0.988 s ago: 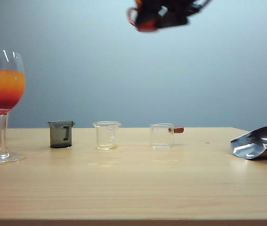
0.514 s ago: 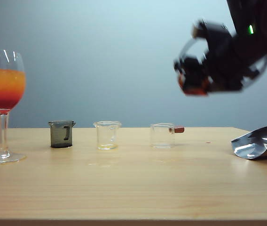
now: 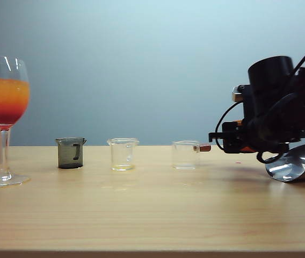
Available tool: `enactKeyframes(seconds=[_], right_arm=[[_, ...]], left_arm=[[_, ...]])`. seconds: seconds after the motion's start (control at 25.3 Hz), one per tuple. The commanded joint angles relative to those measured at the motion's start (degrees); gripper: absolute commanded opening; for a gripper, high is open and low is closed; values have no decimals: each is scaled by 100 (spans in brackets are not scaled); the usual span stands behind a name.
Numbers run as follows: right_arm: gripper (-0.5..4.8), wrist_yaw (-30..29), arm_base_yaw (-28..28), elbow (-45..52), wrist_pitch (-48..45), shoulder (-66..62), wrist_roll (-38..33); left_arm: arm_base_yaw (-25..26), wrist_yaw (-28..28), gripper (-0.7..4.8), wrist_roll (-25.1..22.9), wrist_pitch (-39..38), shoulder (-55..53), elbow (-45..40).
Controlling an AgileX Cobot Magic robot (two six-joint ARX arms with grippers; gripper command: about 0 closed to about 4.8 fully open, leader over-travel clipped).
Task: Pick up the fourth measuring cup from the left, pour the grenadine inside into the goblet, and finally put the measuring cup back in its original place.
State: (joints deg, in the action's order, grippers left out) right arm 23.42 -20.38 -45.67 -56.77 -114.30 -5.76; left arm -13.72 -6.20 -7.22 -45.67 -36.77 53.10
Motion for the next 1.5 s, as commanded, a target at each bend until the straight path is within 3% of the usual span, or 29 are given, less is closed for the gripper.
enactKeyframes(seconds=[0.04,0.51,0.71,0.75,0.83,0.87,0.91,1.5], right_arm=[[144,46,-2,-313,-201,-181,15],[144,-203,-7,-527,-83,-625,-50],[149,-595,-7,-527,-31,-625,-70],[167,-619,-11,-527,-7,-623,-76],[358,-649,-20,-527,15,-623,-243],[425,-649,-20,-527,22,-623,-245],[441,-647,-20,-527,22,-623,-245],[440,-667,-79,-203,-39,-238,-243]], left_arm=[[9,-7,-3,17,74,11,9],[9,-7,-3,20,74,11,9],[9,-7,-3,17,74,11,9],[9,-7,-3,20,74,11,9],[9,-7,-3,20,72,11,9],[9,-7,-3,20,74,11,9],[9,-7,-3,20,72,11,9],[9,-7,-3,20,74,11,9]])
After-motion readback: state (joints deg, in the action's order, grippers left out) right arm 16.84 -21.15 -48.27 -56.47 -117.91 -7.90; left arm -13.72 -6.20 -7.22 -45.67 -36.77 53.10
